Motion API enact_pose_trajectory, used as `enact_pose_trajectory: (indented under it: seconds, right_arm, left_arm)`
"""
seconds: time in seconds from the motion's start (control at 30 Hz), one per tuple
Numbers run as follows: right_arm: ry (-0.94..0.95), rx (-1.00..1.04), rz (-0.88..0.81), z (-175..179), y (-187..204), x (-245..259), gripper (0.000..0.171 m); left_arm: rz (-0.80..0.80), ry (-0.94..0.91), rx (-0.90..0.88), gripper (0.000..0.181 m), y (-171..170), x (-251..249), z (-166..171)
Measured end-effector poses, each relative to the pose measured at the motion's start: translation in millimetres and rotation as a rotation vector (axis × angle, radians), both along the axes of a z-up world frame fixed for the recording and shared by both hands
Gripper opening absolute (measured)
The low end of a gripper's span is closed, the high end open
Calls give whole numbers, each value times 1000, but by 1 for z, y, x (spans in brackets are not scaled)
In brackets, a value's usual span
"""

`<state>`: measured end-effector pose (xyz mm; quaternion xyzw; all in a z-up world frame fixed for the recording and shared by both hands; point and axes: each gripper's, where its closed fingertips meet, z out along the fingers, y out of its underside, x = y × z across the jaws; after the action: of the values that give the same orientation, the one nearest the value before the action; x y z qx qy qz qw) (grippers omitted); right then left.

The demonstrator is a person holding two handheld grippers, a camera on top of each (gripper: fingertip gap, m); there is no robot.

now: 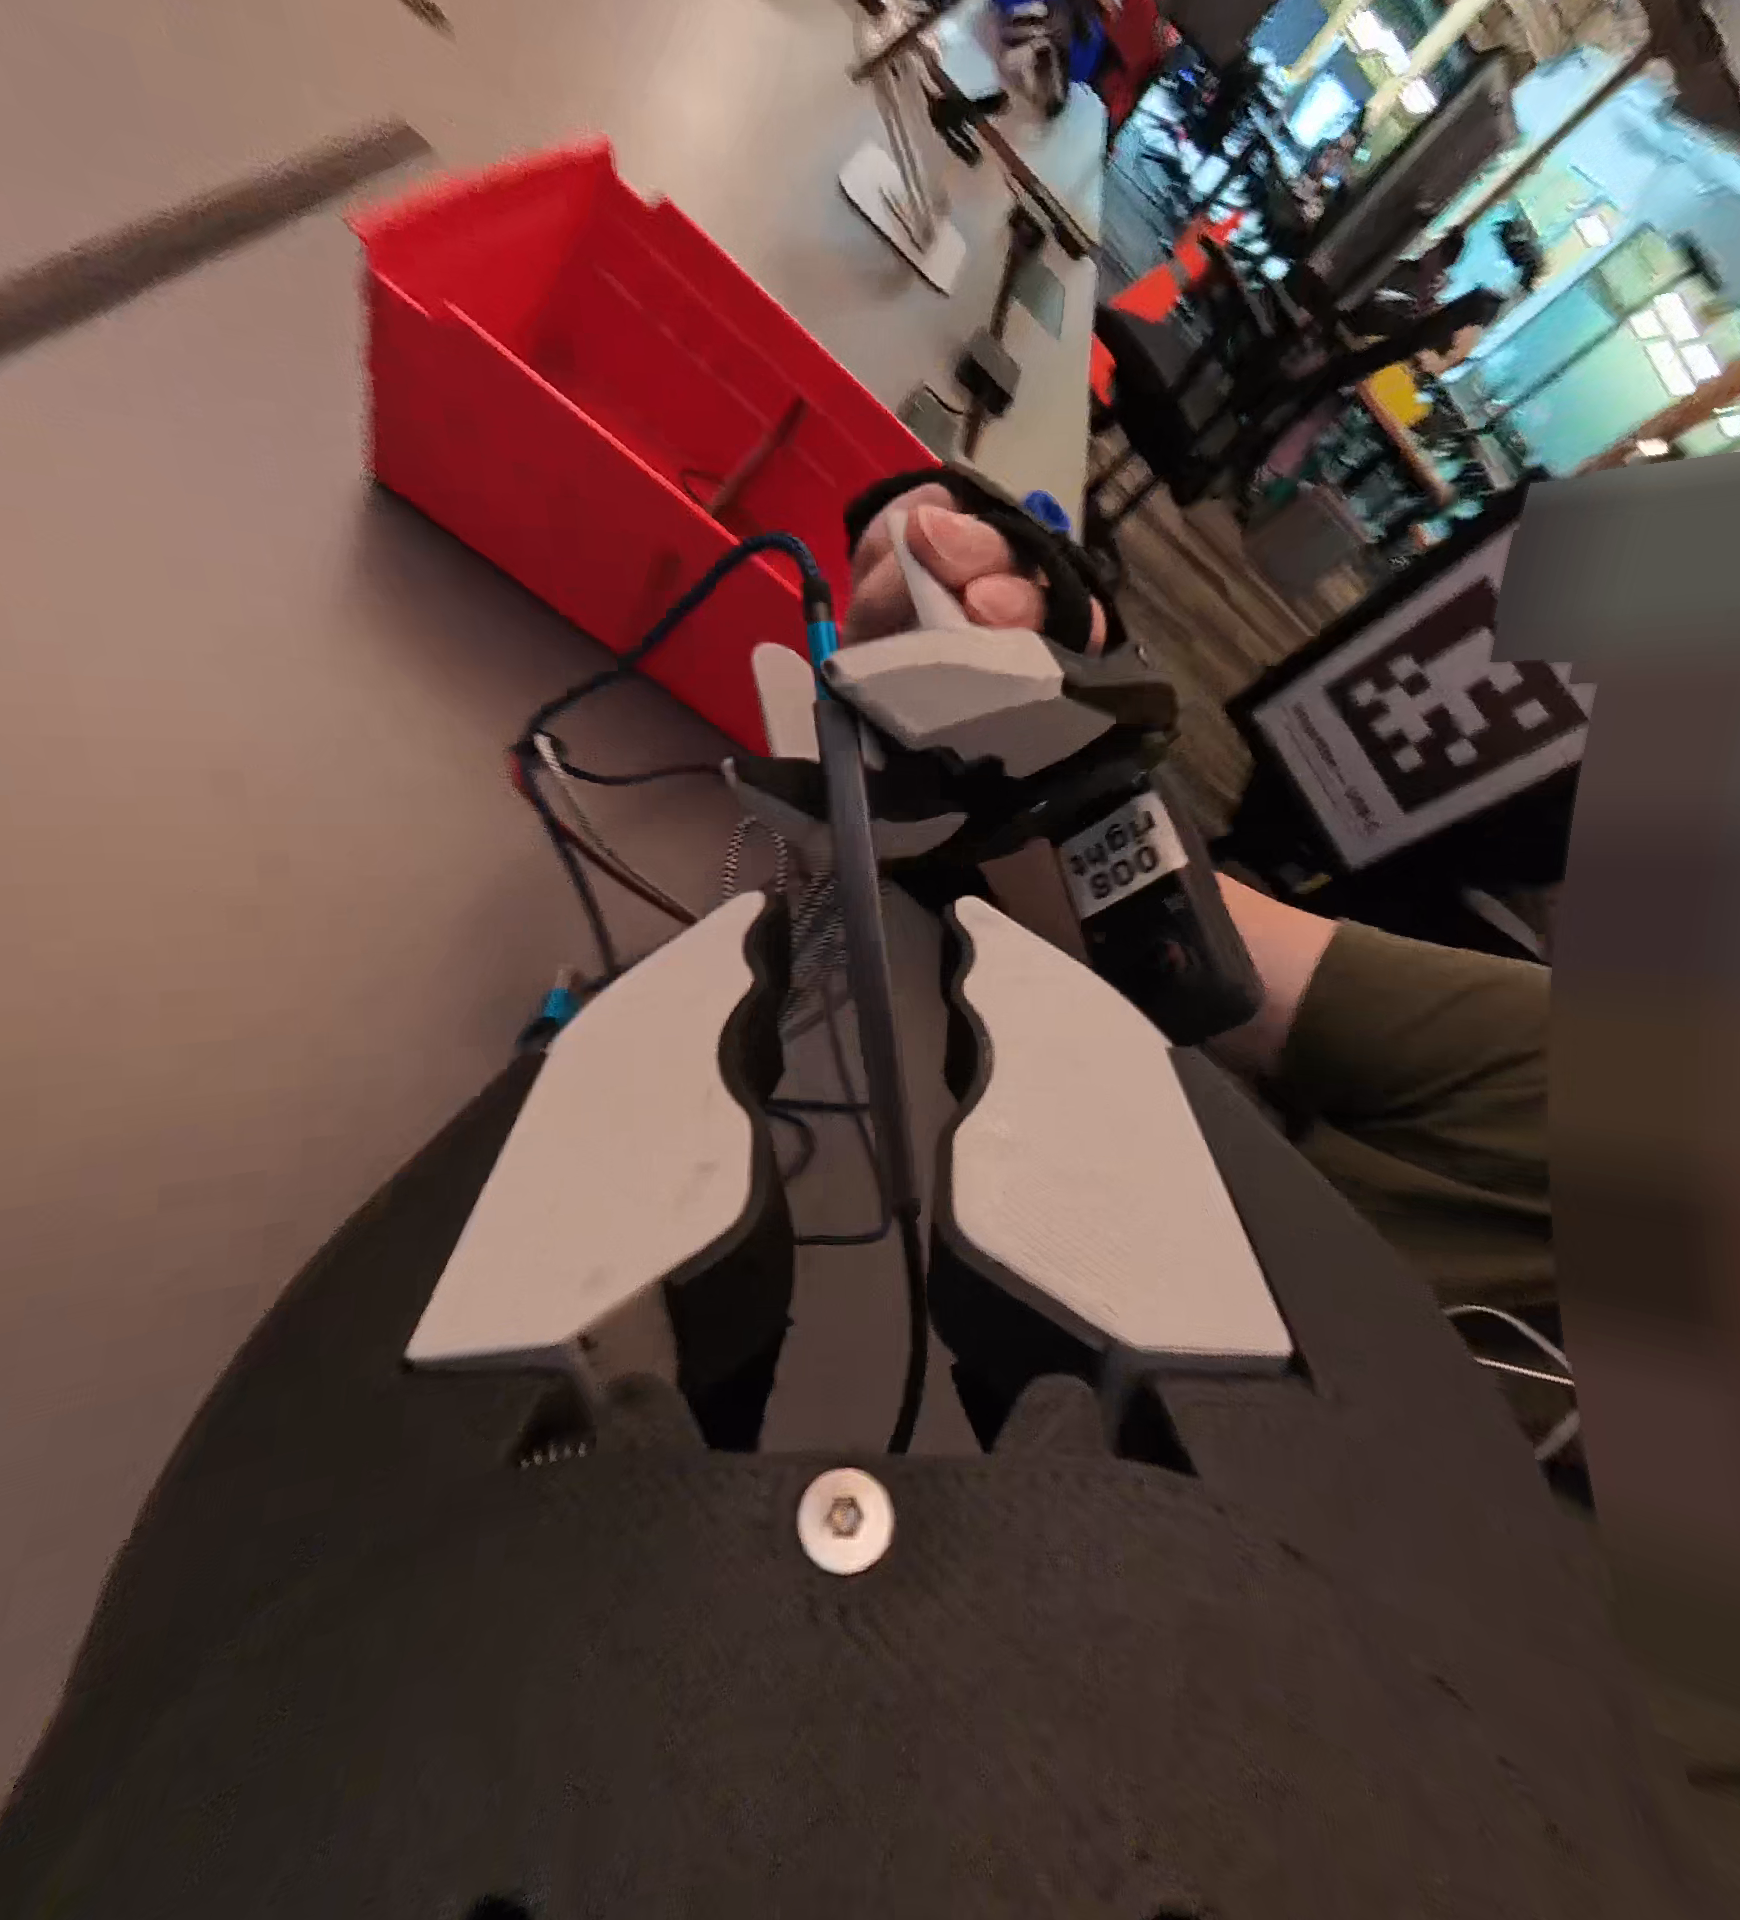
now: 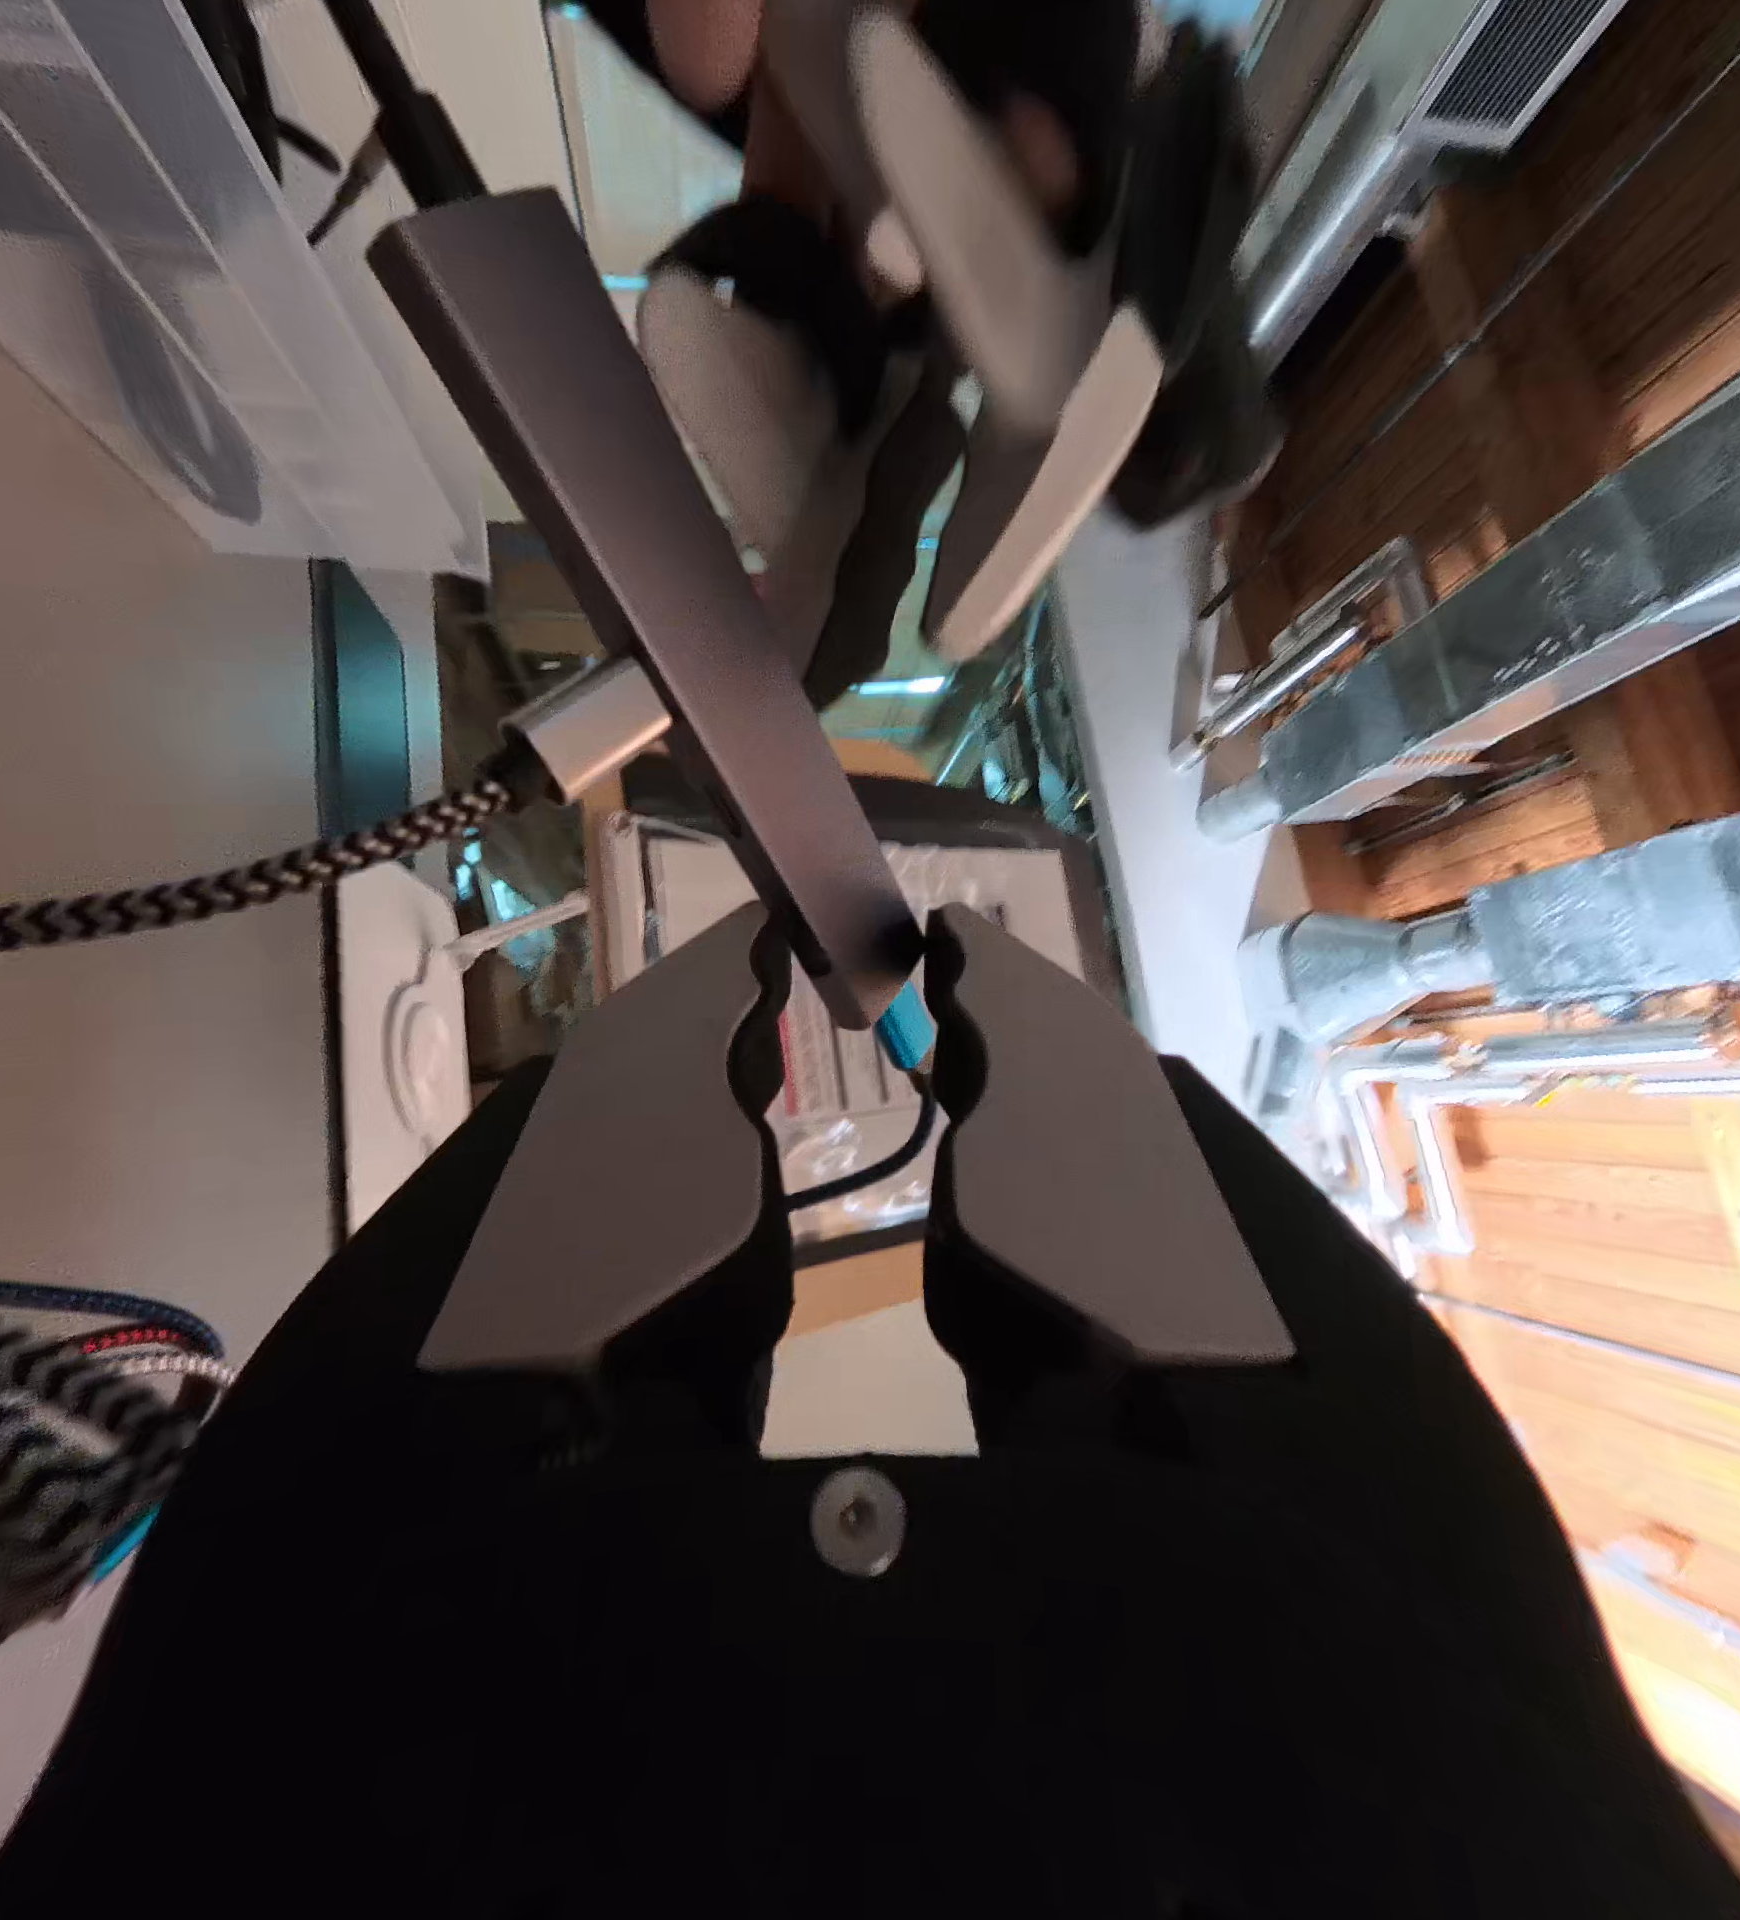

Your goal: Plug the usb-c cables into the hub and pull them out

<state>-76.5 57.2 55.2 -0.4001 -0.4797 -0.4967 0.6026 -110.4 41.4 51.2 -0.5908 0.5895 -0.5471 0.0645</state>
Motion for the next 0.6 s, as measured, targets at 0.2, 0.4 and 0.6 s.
enact_pose_trajectory:
  seconds: [0.2, 0.4, 0.6]
  right_arm:
    - [98, -84, -95, -6, 11, 25, 25]
    - [64, -49, -90, -3, 9, 22, 25]
    - [47, -14, -72, -3, 7, 25, 25]
  left_arm:
    - [-12, 16, 263, 46, 4, -14, -8]
    - [-99, 168, 16, 32, -13, -2, -38]
    - [-149, 147, -203, 17, -19, 7, -36]
